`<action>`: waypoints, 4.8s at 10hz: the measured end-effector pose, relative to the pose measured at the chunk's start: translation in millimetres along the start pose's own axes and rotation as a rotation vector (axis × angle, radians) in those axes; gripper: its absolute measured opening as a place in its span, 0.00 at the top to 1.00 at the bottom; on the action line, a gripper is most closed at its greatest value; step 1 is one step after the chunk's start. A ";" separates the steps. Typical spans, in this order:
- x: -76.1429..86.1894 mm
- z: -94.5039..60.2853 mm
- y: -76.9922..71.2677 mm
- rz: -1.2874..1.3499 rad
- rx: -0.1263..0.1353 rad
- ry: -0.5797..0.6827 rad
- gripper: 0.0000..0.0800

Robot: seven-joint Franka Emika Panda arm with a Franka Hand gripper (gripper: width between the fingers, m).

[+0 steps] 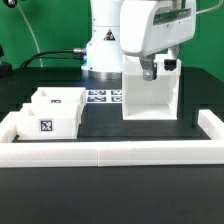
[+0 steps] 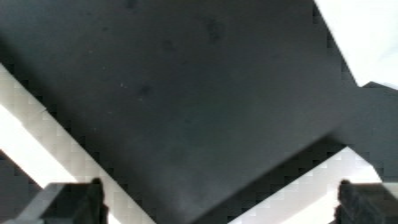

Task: Assemble drawer

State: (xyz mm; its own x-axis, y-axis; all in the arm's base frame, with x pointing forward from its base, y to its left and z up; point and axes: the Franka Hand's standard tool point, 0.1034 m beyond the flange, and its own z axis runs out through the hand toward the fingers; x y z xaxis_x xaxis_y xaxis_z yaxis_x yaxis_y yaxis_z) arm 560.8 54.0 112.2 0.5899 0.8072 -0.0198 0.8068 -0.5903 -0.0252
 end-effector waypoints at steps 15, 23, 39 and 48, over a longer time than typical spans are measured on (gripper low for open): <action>-18.1 -25.9 -48.3 0.275 0.007 -0.034 0.19; -38.0 -23.6 -109.7 0.769 -0.014 -0.026 0.19; -35.5 18.2 -149.8 1.027 0.021 0.049 0.51; -35.5 18.2 -149.8 1.025 0.021 0.049 0.95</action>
Offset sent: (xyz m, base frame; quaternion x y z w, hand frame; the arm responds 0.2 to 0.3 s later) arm 0.0000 0.0000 0.0000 0.0000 0.0000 0.0000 1.0000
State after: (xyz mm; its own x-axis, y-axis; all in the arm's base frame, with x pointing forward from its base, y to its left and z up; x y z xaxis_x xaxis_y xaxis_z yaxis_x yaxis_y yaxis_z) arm 418.4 113.8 98.5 0.9963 -0.0860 -0.0005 -0.0860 -0.9956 -0.0367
